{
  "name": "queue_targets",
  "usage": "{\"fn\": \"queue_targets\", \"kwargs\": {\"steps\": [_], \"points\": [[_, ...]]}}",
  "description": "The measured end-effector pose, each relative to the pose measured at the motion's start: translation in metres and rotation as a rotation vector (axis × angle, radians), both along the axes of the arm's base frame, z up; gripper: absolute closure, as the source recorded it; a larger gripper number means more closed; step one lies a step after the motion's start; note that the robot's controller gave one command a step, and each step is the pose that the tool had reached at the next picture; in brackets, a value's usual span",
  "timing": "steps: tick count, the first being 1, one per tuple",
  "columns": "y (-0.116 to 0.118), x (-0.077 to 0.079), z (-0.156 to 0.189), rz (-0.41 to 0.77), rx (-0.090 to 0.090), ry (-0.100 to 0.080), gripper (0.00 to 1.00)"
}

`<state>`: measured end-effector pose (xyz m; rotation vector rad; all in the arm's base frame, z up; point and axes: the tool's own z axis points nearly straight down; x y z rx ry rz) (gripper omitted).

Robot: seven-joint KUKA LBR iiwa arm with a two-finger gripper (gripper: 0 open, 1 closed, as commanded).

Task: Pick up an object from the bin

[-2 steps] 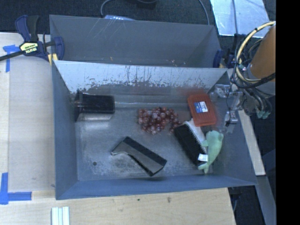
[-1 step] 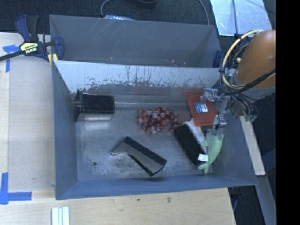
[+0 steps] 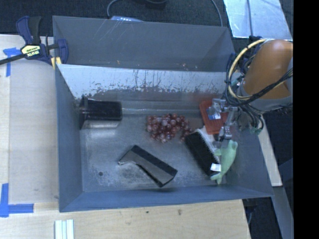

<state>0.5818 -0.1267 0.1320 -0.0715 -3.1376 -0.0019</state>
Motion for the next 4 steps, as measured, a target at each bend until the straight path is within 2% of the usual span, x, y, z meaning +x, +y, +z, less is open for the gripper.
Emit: {"fn": "queue_targets", "kwargs": {"steps": [1, 2, 3, 4], "points": [[0.003, 0.013, -0.009, -0.210, -0.002, -0.012, 0.00], [0.016, 0.023, -0.028, 0.002, -0.002, -0.011, 0.00], [0.025, 0.026, -0.041, 0.193, -0.002, -0.009, 0.00], [0.048, 0.038, -0.051, -0.037, -0.003, -0.016, 0.00]]}}
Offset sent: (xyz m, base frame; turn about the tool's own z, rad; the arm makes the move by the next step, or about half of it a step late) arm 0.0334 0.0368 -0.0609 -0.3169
